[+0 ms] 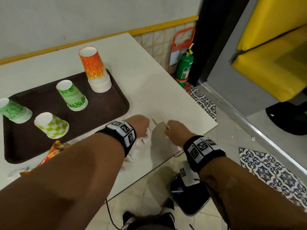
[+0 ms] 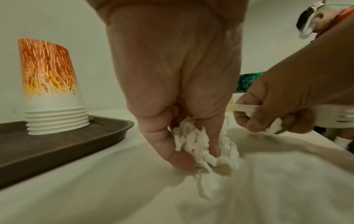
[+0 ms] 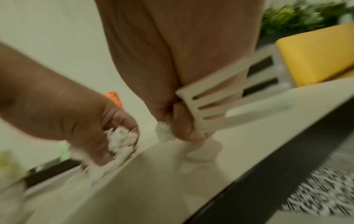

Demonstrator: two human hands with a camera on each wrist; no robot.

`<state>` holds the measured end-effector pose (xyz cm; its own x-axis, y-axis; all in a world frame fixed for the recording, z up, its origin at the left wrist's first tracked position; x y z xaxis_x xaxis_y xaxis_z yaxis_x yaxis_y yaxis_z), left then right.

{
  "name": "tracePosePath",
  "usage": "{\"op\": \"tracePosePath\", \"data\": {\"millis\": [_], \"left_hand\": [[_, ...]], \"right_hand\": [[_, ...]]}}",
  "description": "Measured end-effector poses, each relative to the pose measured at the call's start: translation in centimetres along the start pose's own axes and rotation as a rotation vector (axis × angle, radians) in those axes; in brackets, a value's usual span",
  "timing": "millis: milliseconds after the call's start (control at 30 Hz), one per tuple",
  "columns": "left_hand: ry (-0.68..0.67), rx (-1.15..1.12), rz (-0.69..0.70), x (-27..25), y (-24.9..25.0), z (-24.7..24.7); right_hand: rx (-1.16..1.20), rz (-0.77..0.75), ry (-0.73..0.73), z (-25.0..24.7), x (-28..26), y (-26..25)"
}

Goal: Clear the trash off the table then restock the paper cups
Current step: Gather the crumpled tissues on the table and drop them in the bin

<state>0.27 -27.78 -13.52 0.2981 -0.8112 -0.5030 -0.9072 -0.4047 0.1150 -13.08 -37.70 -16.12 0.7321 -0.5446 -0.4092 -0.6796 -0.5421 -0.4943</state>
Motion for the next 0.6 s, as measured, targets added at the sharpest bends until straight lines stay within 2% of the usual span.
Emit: {"op": "tracePosePath", "data": {"millis": [67, 167, 233, 300, 400, 500, 600], "left_hand": [[-0.043, 0.005, -0.025, 0.1, 0.0, -0.6], [-0.081, -0.035, -0.054, -0.1, 1.1, -2.2], [-0.062, -0.177, -0.079, -0.1, 2.8, -3.9], [-0.039, -0.368, -0.071, 0.2, 5.5, -5.3], [-0.111, -0.702, -0.009, 1.0, 10.9, -6.1], [-0.254, -0.824, 0.068, 2.3, 16.8, -5.1], [-0.441, -0.828, 0.088, 4.3, 22.5, -1.8]], "right_hand": [[0.200, 0.096, -0.025, -1.0, -0.1, 1.2], [0.772, 0.237, 0.003, -2.4, -0.6, 3.0], [1.023, 0.283, 0.049, -3.5, -1.1, 4.5], [1.143, 0.297, 0.106, -4.6, -1.8, 6.2], [1.169, 0.352, 0.197, -5.8, -3.6, 9.5], [1.220, 0.462, 0.269, -5.8, -6.2, 13.8], [1.268, 0.574, 0.329, -4.9, -9.3, 18.0]]}}
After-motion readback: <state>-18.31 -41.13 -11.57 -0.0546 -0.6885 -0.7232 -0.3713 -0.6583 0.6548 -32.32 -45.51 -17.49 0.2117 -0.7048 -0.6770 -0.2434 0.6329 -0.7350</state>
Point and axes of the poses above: each hand's wrist, its own x-axis towards the middle knuckle, its own z-axis out of the palm, y = z × x, the point moved 1 cm from there along x, towards the middle knuckle, and after that the axes turned 2 degrees about x, right-handed, at the moved point
